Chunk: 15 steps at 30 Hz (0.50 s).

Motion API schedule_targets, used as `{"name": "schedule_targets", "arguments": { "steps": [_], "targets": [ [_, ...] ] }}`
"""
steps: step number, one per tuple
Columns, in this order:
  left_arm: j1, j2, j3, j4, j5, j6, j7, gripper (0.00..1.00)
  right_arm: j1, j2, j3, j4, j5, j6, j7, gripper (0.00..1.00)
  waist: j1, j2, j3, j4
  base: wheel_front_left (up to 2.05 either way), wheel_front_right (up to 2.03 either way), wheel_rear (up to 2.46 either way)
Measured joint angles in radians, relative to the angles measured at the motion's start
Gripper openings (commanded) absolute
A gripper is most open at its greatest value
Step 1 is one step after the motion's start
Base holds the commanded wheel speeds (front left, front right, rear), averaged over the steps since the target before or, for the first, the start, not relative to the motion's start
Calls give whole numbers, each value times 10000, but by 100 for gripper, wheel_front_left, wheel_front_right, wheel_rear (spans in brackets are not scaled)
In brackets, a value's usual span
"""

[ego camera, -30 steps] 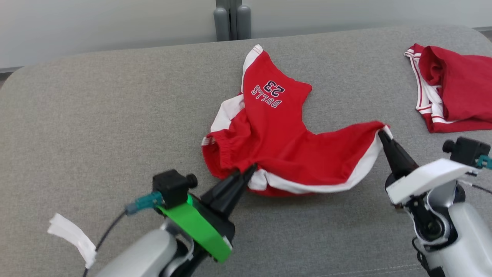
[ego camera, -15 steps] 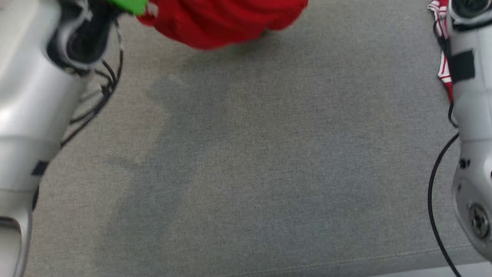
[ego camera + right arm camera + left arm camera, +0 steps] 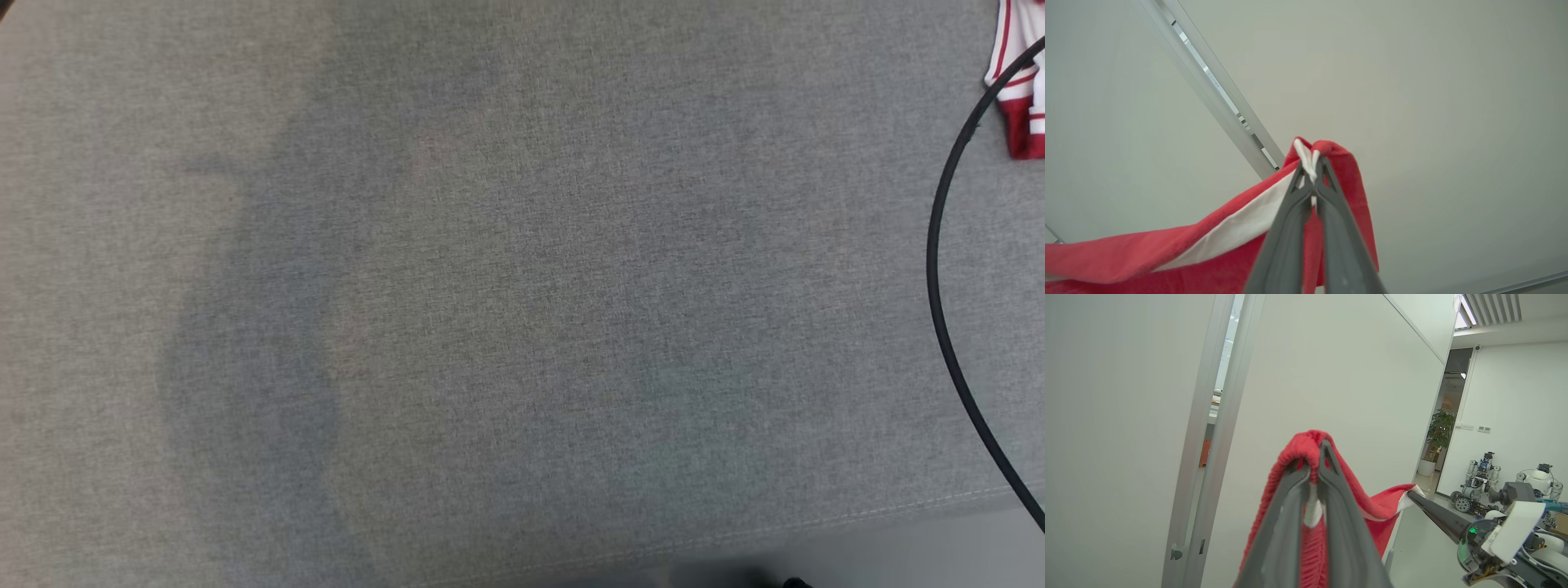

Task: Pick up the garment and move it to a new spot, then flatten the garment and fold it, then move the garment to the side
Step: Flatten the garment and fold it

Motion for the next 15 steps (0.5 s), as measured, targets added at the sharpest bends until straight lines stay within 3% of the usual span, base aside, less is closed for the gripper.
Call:
{"name": "schedule_targets", "arguments": {
  "steps": [6, 11, 15],
  "targets": [
    [929, 510, -731, -685, -516, 0, -345, 0, 857, -90, 926, -286, 784, 0, 276, 0, 0, 0, 466, -116, 0, 0, 0],
    [2941, 1308, -1521, -1825, -690, 0, -558, 0, 3156, -539, 2082, -1657, 1804, 0, 593, 0, 1, 0, 354, -151, 0, 0, 0],
    [4768, 1760, -1367, -2541, -504, 0, -602, 0, 5197, -1248, 2648, -2750, 2541, 0, 723, 0, 1, 0, -26, -168, 0, 0, 0]
  ]
}}
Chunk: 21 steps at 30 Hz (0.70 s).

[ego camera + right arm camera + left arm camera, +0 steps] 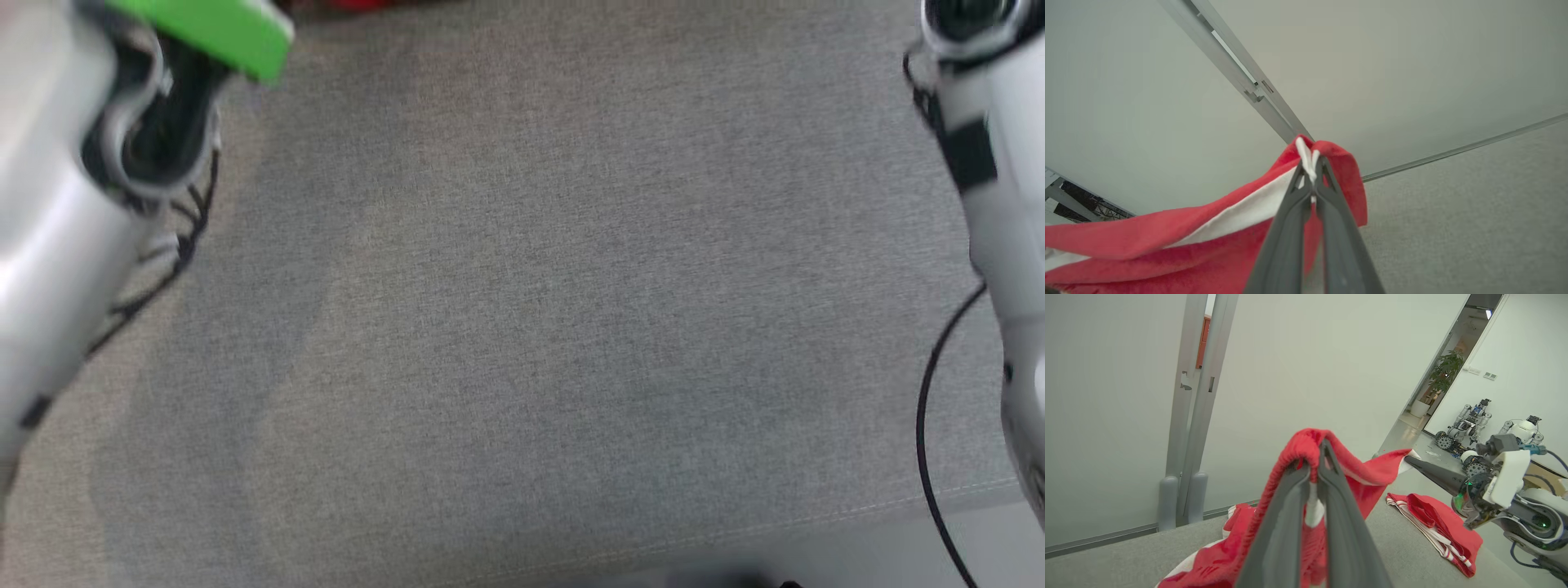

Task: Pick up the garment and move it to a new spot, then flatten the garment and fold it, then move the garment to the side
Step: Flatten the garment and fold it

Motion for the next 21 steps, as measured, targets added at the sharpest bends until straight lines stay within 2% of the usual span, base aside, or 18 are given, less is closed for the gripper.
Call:
{"name": "schedule_targets", "arguments": {
  "steps": [3, 5, 10, 18, 21],
  "targets": [
    [1658, 48, 757, -673, 598, -2, -15, 0, 1614, -546, 196, -988, 548, 0, 25, 0, -1, 0, -391, -8, 0, 0, 0],
    [2824, -115, 1296, -980, 966, 0, -19, 0, 2586, -794, 330, -1536, 777, 2, 23, 0, 0, 0, -632, -10, 0, 0, 0],
    [5529, -309, 1768, -1705, 2203, 33, -13, 0, 5070, -1193, 278, -2652, 1283, 2, -58, 0, -2, 0, -1296, -43, 0, 0, 0],
    [8662, -591, 2320, -2240, 3315, 140, -15, 0, 8535, -1283, -77, -3789, 1701, 4, -2, 0, -2, 0, -2248, -148, 0, 0, 0],
    [9432, -589, 2004, -2272, 3708, 134, -13, 0, 9675, -1229, -353, -4180, 1772, 6, -13, 0, -2, 0, -2565, -147, 0, 0, 0]
  ]
}}
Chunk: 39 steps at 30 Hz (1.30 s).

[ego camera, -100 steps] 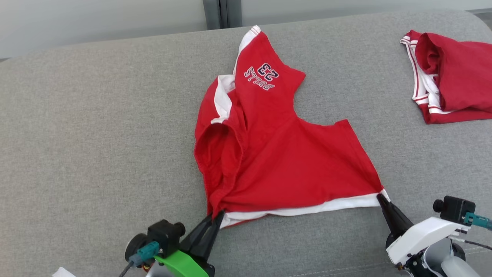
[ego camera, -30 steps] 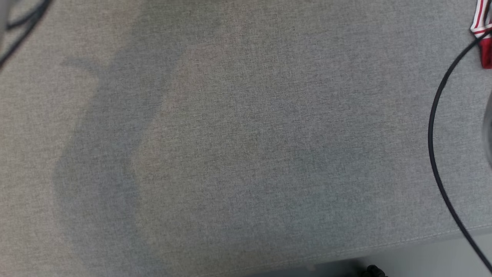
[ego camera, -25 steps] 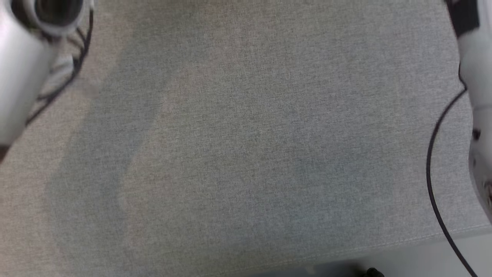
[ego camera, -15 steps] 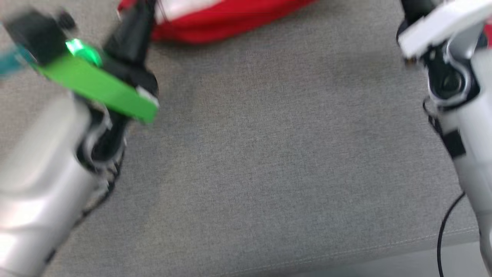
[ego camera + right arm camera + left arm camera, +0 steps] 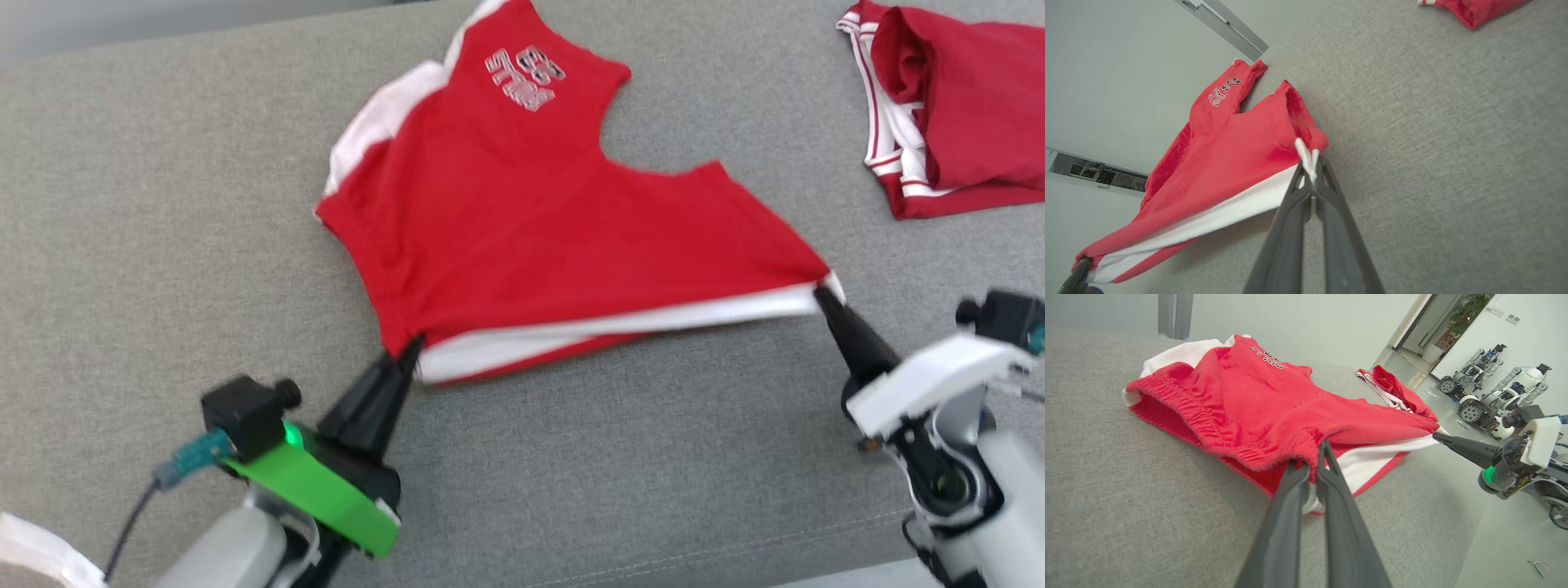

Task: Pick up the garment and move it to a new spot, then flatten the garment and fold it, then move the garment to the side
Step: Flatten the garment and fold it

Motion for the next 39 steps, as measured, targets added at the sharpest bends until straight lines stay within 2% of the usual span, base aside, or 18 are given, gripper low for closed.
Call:
{"name": "schedule_targets", "arguments": {
  "steps": [6, 12, 16, 20, 27, 31, 39],
  "targets": [
    [978, -19, -562, 96, 247, -81, -2, 0, 2113, 282, -416, -813, -359, -2, 113, 0, 0, 0, -550, 105, 0, 0, 0],
    [1556, -167, -694, 230, 245, -100, -2, 0, 3600, 719, -1089, -1584, -846, -2, 481, 0, 0, 1, -923, 243, 0, 0, 0],
    [1835, -222, -729, 232, 290, -123, -2, 0, 4316, 1089, -1643, -2069, -1114, -2, 863, 0, 0, 0, -1083, 356, 0, 0, 0],
    [1871, -314, -681, 203, 357, -130, -2, 0, 4392, 1486, -2169, -2491, -1346, -2, 1127, 0, 0, 0, -1192, 463, 0, 0, 0],
    [1599, -619, -738, -29, 635, -132, -2, 0, 3283, 1858, -2871, -2742, -1632, -6, 1492, 0, 0, 0, -1294, 724, 0, 0, 0],
    [942, -826, -828, -224, 667, -134, -4, 0, 1843, 1987, -3020, -2631, -1756, -6, 1768, 0, 0, 0, -1180, 997, 0, 0, 0],
    [-632, -1168, -1039, 54, 136, -134, -4, 0, -1039, 1829, -2949, -1338, -2422, -6, 2140, 0, 0, 0, -597, 1428, 0, 0, 0]
  ]
}}
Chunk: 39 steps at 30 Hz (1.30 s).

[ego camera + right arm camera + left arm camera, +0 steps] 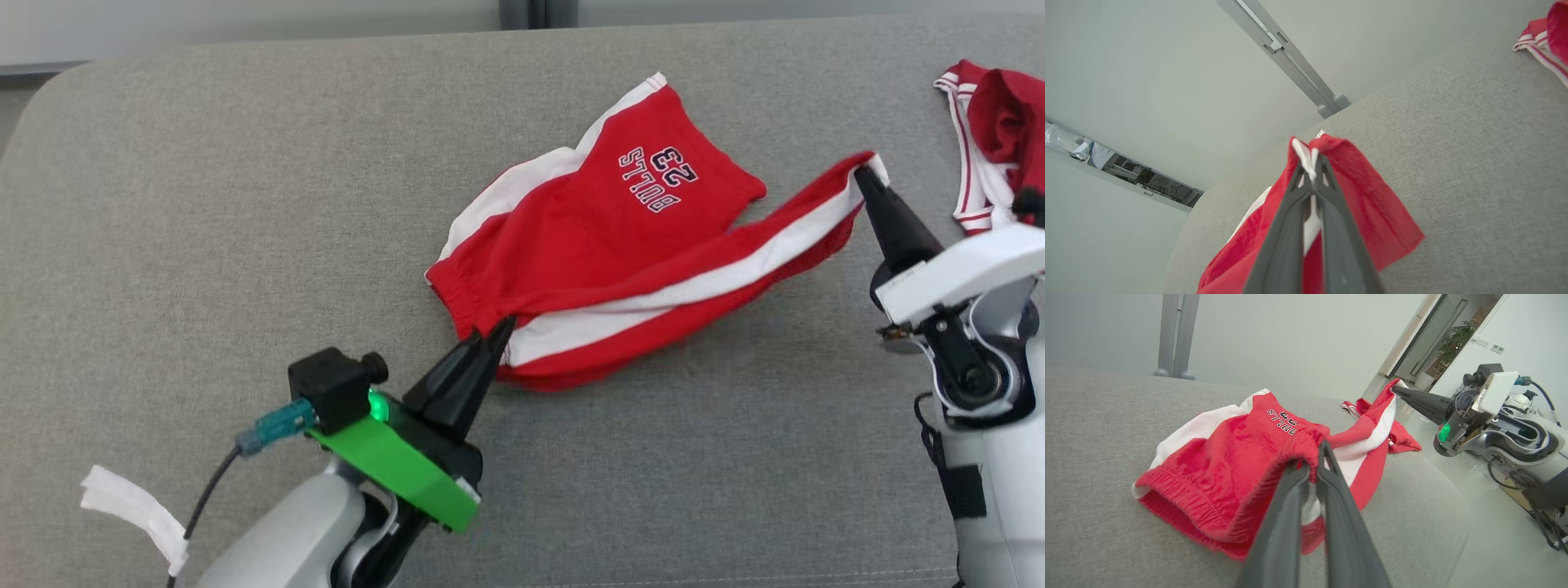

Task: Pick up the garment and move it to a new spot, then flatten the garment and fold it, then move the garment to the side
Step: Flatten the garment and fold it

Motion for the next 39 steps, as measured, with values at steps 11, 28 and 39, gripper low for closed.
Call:
{"name": "schedule_targets", "arguments": {
  "steps": [11, 28, 39],
  "targets": [
    [-2011, -627, 750, 1615, -784, 0, 0, 0, -4297, -2, 405, 3699, -1131, 0, -217, 0, 0, 0, 1178, 618, 0, 0, 0],
    [-3080, -1567, 828, 3308, -196, -6, 0, 100, -6576, -307, 1919, 7557, -1941, 2, -1814, 100, 1, 0, 2120, 1600, 0, 0, 0],
    [-1534, -1406, 1923, 2823, 1101, -12, 0, 100, -5724, -1363, 3405, 7595, -1448, 2, -2460, 100, 1, 0, 1480, 1472, 0, 0, 0]
  ]
}}
